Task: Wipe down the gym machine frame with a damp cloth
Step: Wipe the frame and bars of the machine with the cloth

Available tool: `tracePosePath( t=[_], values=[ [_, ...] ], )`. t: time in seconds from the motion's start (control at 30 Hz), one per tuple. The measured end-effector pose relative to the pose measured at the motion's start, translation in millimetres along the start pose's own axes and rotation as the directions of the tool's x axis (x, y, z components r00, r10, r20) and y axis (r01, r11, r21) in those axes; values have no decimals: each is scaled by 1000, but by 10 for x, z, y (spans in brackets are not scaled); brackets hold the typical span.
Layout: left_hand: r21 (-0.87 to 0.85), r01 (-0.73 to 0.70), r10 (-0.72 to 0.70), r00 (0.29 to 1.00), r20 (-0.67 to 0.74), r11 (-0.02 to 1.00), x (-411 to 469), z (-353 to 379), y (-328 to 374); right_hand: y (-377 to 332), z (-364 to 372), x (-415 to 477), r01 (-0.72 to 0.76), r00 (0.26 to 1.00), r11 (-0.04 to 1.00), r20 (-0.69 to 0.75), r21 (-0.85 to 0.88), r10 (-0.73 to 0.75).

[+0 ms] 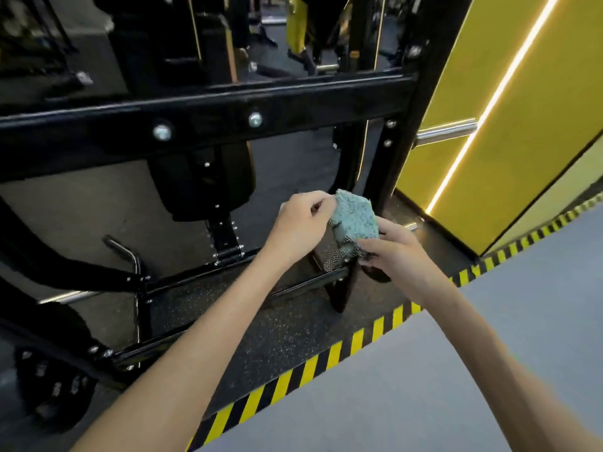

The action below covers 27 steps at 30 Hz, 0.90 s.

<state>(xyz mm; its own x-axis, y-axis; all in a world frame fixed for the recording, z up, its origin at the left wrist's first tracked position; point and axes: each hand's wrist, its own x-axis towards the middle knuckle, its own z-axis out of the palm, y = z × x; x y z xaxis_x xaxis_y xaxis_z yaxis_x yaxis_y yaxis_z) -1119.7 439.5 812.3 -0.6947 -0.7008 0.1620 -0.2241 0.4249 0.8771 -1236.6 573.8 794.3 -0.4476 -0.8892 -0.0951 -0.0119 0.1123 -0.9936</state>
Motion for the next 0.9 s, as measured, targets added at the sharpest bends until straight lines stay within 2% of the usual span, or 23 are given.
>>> tracePosePath(
  t=[0.07,0.2,0.33,0.5,0.6,0.63,0.67,0.7,0.73,0.77,0.83,0.87,0.9],
  values=[
    [-22,-11,11,1000,21,1000,74,67,368,-264,-325,-120,15,1000,1000,-26,25,-15],
    [-246,61,-36,994,108,967,166,342,903,-564,-977,-363,48,991,984,-134,172,-25],
    [-338,64,-21,992,128,939,201,727,1318,-753,-1558,-667,105,983,991,-158,83,-91],
    [-43,-172,170,985,-37,984,258,1170,1693,-885,-2146,-915,146,964,984,-237,100,-119],
    [22,-192,193,980,-51,981,288,1430,1957,-945,-2431,-989,155,960,983,-250,95,-127],
    [-17,-151,150,988,-43,988,323,1524,2039,-966,-2516,-997,153,958,985,-255,75,-129],
    [-142,-74,71,997,-24,987,363,1609,2126,-992,-2586,-1003,146,956,988,-262,45,-129],
    [-316,28,-23,1000,22,948,401,1678,2224,-1008,-2657,-1005,135,957,991,-263,16,-126],
    [-485,120,-85,992,93,866,445,1734,2323,-1005,-2737,-994,124,958,992,-260,3,-119],
    [-610,179,-94,981,169,772,488,1771,2416,-991,-2823,-976,115,960,993,-257,13,-108],
    [-739,232,-30,961,275,632,589,1845,2547,-961,-2987,-919,107,965,988,-250,109,-77],
    [-760,238,8,952,305,605,642,1889,2588,-953,-3062,-885,108,968,977,-242,183,-62],
    [-752,227,39,947,318,619,707,1940,2617,-945,-3139,-845,109,973,962,-226,250,-51]
  ],
)
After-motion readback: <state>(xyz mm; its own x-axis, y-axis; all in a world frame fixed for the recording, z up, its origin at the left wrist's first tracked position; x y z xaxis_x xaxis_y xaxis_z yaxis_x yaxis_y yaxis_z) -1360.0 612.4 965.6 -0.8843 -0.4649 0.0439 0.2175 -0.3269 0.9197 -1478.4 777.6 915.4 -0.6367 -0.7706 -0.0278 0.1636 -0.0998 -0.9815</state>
